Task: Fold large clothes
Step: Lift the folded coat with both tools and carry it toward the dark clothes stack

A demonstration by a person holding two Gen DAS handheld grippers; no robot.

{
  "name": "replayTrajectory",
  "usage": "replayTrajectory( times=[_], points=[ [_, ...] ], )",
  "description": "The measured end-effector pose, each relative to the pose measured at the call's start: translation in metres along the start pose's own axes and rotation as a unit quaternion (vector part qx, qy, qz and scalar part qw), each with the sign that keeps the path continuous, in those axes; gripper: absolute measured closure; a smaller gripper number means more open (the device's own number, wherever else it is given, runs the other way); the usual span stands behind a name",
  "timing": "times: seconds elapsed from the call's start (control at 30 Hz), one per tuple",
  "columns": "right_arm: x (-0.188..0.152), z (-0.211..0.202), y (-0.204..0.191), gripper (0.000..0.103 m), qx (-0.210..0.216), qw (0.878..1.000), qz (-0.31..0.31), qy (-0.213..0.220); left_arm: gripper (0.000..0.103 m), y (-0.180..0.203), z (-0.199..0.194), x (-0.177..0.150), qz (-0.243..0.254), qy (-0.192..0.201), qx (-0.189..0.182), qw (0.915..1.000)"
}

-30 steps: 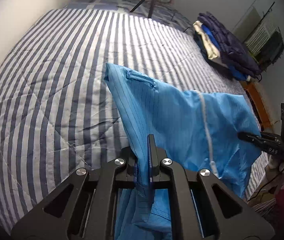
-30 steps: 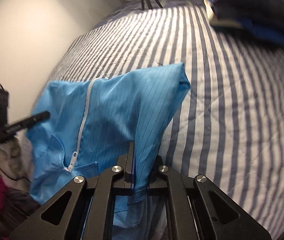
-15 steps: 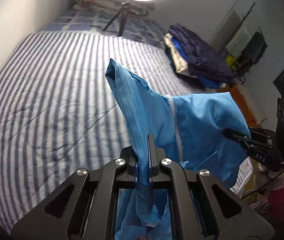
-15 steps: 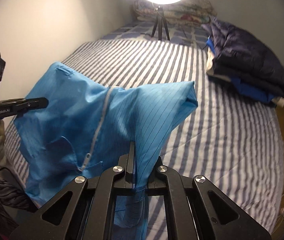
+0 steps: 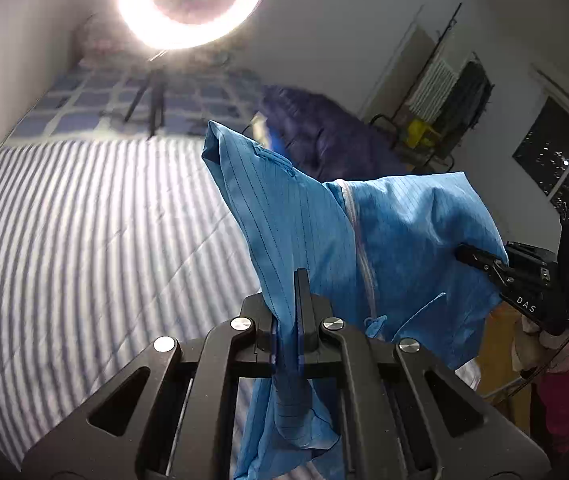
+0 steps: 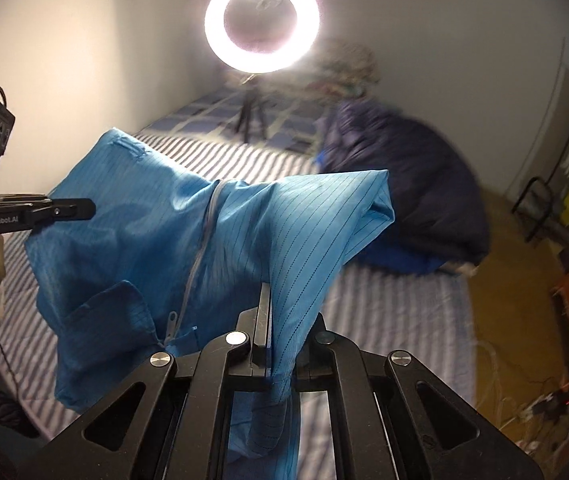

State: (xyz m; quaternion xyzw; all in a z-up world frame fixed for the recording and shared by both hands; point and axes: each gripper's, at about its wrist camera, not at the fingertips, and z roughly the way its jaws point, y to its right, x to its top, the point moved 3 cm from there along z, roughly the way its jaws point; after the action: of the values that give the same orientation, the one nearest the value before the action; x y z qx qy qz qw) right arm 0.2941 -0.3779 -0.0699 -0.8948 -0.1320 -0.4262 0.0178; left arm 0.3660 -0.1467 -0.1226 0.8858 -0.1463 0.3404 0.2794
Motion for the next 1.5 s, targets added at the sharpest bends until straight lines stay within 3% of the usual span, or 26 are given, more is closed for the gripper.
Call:
replayTrajectory(
  times=[0.3,0.53,0.77,0.97,1.37,1.43,1.47,1.5],
  points=[
    [0.070,-0.001,0.080,0.099,-0.087,0.995,-0.017,0.047,0.099,0.052,0.057,0.104,0.032,0.048,-0.032,0.9978],
    [0.117,0.022,0.135,0.099,-0.145,0.987,-0.015,0.064,0.099,0.076,0.108,0.175,0.061,0.075,-0.036,0.9946],
    [0.161,0.056,0.182,0.099,-0.199,0.977,-0.010,0.082,0.099,0.082,0.167,0.236,0.057,0.093,-0.027,0.9937],
    [0.168,0.102,0.211,0.099,-0.204,0.976,0.022,0.078,0.099,0.071,0.227,0.255,0.039,0.087,-0.010,0.9953],
    [0.134,0.173,0.265,0.099,-0.219,0.974,0.052,0.018,0.098,0.025,0.310,0.229,0.019,0.055,0.055,0.9968],
    [0.134,0.184,0.275,0.096,-0.209,0.976,0.063,0.007,0.095,0.024,0.316,0.226,0.019,0.051,0.070,0.9961],
    [0.131,0.187,0.278,0.090,-0.212,0.975,0.070,0.001,0.089,0.022,0.319,0.224,0.013,0.048,0.081,0.9955],
    [0.131,0.190,0.283,0.080,-0.216,0.973,0.077,-0.005,0.076,0.018,0.321,0.223,0.006,0.045,0.091,0.9948]
  ],
)
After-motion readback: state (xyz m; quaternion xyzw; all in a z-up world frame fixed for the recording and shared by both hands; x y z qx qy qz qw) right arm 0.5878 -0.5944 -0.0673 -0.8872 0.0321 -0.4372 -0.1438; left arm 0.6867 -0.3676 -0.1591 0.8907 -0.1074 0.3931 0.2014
